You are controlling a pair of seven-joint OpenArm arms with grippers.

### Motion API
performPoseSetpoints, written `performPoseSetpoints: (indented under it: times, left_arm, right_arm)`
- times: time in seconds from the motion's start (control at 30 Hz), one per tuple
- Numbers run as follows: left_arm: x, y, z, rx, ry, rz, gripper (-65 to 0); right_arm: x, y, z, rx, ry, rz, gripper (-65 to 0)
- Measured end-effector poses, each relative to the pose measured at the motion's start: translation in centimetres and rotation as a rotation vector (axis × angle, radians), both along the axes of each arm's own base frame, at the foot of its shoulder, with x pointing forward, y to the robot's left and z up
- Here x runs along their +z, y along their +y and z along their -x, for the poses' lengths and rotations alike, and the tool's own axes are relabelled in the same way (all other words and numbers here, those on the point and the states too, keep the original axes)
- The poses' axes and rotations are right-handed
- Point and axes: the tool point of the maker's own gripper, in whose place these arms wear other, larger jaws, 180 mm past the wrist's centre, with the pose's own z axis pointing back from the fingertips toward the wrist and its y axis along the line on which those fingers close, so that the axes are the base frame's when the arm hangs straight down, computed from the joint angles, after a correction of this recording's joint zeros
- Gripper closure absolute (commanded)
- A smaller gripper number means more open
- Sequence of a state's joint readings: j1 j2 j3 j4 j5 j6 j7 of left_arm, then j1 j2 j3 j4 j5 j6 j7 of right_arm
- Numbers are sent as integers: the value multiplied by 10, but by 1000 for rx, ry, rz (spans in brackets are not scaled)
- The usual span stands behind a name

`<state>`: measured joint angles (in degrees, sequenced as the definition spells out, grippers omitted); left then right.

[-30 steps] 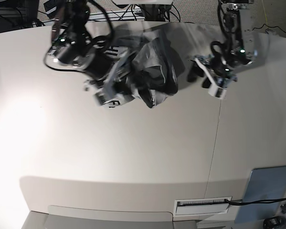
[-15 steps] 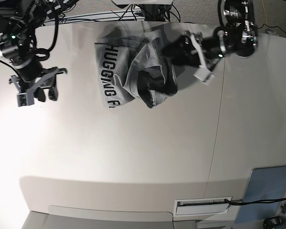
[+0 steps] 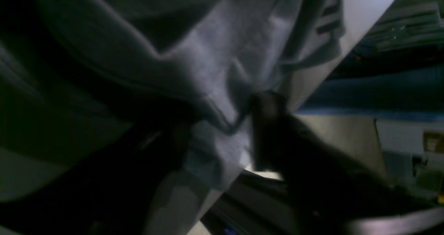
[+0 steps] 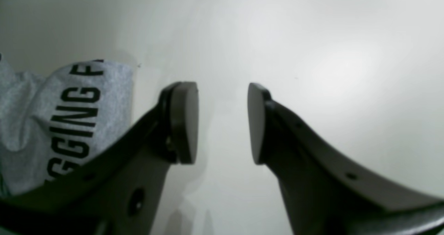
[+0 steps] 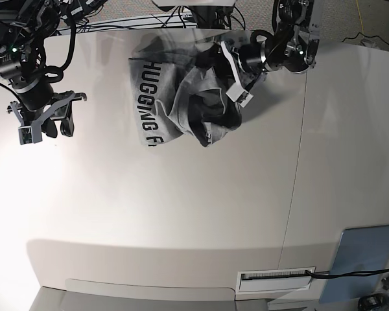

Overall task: Fold the T-shirt properly
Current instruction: 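Lower the bundle and release it with both grippers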

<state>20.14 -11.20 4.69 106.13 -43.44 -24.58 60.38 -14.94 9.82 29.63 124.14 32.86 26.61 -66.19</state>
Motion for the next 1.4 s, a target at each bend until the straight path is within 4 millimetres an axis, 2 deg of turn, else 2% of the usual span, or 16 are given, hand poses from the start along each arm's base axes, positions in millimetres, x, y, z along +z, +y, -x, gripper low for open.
performPoseSetpoints:
  times: [0.03, 0.13, 0.23, 0.33, 0.37, 0.57, 0.67, 0.87, 1.0, 1.1, 1.13, 1.17, 1.33, 1.4]
  left_arm:
    - [7, -5, 3, -34, -21, 43, -9]
    - [30, -19, 18, -152, -49, 173, 0]
    - [40, -9, 45, -325, -24, 192, 0]
    - [70, 1, 23, -214, -81, 332, 0]
    - [72, 8, 16, -183, -100, 326, 0]
    - [59, 69, -9, -17, -130, 181, 0]
    - [56, 95, -10, 13, -132, 117, 0]
    - [43, 117, 13, -21, -64, 39, 0]
    - [43, 121, 13, -30, -64, 24, 0]
    - [51, 118, 11, -31, -77, 69, -227]
    - [52, 118, 11, -32, -78, 71, -289]
    - [53, 120, 11, -36, -78, 69, -322]
    - [55, 133, 11, -63, -81, 28, -324]
    - [55, 139, 11, -74, -81, 6, -301]
  right_arm:
    - [0, 0, 0, 0, 0, 0, -234]
    - [0, 0, 0, 0, 0, 0, -234]
    - [0, 0, 0, 0, 0, 0, -234]
    - [0, 0, 0, 0, 0, 0, -234]
    - [0, 0, 0, 0, 0, 0, -234]
    - [0, 0, 0, 0, 0, 0, -234]
    - [0, 0, 0, 0, 1, 0, -234]
    - [0, 0, 0, 0, -1, 0, -234]
    - [0, 0, 0, 0, -1, 0, -234]
    - [0, 0, 0, 0, -1, 0, -234]
    - [0, 0, 0, 0, -1, 0, -234]
    - [0, 0, 0, 1, -1, 0, -234]
    - [0, 0, 0, 0, -1, 0, -234]
    - [0, 1, 0, 3, 0, -1, -234]
